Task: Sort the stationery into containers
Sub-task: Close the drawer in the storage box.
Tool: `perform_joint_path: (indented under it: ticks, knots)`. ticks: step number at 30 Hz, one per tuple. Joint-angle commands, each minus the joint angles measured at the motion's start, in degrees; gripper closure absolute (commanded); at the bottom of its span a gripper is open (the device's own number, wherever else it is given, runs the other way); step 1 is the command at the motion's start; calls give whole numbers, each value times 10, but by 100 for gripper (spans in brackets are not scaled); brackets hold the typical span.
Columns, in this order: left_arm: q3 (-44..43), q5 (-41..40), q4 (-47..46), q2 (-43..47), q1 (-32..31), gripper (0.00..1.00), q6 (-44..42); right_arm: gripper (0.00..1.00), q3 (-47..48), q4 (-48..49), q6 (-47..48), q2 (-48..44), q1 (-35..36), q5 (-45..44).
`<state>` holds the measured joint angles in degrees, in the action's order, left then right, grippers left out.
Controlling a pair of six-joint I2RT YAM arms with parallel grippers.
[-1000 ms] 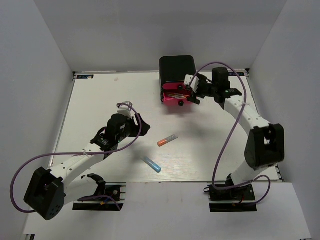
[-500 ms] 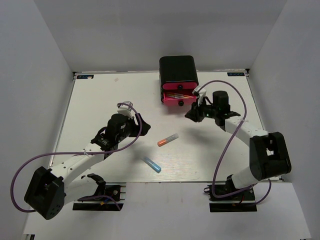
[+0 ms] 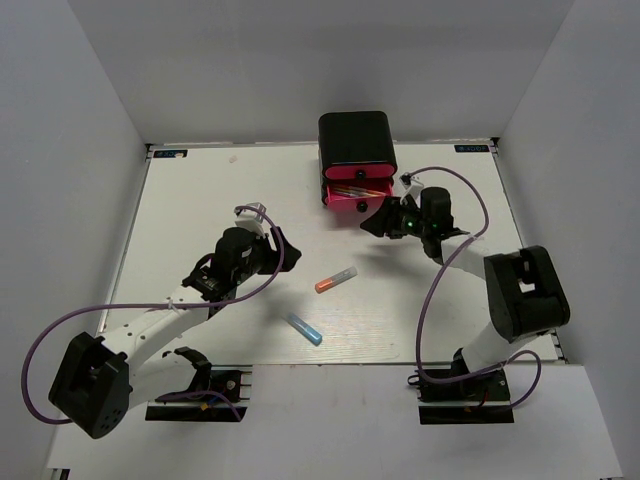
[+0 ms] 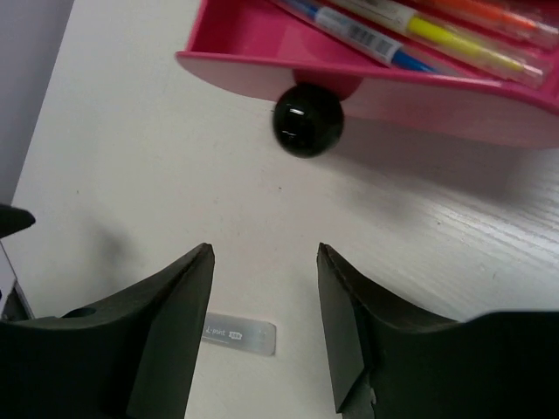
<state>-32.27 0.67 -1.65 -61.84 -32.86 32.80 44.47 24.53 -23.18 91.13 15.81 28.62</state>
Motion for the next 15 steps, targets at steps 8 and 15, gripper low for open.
perform_joint_path:
  ticks: [8,15]
  knots:
    - [-17,2,13,0,-2,23,-11,45,72,56,-106,83,2,-56]
    - [-17,2,13,-6,-2,23,-11,46,100,73,-122,107,2,-66]
